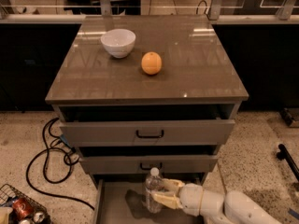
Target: Place water bottle into bottom drawer
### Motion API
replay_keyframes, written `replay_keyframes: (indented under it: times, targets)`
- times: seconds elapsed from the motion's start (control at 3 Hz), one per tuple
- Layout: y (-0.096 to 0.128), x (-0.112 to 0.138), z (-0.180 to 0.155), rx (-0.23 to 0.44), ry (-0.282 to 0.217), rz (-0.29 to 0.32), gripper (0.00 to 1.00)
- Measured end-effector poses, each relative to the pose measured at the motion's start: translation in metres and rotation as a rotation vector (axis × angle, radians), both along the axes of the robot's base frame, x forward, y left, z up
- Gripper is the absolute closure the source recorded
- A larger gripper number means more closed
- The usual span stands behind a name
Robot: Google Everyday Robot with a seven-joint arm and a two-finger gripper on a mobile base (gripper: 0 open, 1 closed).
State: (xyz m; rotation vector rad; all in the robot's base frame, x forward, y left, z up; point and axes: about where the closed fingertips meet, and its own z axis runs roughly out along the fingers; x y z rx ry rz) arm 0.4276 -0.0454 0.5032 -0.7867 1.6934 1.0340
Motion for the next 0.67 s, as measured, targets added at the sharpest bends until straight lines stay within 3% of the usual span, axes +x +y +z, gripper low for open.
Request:
replay_keyframes:
  times: [0.33,0.67]
  targets:
    - [0.034,0.017,-0.032,-0.049,-0.023,0.101,1.0]
    - [0.087,0.042,-0.095,-0.118,-0.06,0.156,1.0]
